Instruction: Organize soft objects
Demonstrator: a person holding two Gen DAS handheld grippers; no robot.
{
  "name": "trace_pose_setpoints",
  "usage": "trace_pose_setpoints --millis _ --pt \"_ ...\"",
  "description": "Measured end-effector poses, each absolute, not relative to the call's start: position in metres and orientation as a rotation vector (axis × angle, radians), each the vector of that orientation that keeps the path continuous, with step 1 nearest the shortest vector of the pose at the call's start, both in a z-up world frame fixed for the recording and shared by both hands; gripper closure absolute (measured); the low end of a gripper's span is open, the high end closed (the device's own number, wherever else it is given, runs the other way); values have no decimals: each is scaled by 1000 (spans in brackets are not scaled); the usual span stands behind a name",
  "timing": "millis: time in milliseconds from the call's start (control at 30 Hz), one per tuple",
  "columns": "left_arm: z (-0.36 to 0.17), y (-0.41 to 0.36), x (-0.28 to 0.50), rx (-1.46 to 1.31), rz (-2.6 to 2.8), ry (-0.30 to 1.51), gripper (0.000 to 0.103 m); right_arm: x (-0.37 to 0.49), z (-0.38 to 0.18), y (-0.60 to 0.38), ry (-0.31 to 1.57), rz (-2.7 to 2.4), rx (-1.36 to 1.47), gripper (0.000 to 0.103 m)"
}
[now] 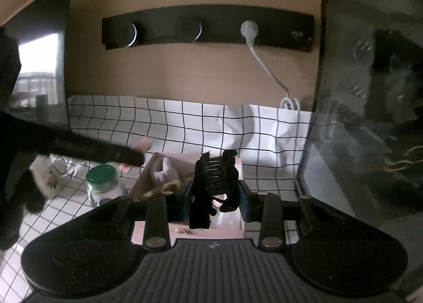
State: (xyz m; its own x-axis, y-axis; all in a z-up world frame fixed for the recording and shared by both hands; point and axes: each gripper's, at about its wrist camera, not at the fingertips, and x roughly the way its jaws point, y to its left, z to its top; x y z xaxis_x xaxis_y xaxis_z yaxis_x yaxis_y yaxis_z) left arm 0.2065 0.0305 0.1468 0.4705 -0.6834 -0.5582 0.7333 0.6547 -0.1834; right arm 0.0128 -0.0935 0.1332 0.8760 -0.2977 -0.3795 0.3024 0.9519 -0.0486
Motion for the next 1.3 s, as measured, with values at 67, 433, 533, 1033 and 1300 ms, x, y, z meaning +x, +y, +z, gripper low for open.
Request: trace_pose_setpoints --millis 67,433,533,1033,1300 --pt "149 17 217 114 -868 611 80 28 128 -100 401 -312 30 69" --pt "118 -42 258 231 -898 656 79 84 87 -129 475 -318 145 45" --pt "106 -35 257 167 -927 696 79 84 75 -128 499 -345 152 44" --pt "63 78 152 229 -854 693 79 -15 21 -62 683 -486 272 38" --pt "13 111 111 232 -675 863 79 -31 19 -56 748 -557 176 30"
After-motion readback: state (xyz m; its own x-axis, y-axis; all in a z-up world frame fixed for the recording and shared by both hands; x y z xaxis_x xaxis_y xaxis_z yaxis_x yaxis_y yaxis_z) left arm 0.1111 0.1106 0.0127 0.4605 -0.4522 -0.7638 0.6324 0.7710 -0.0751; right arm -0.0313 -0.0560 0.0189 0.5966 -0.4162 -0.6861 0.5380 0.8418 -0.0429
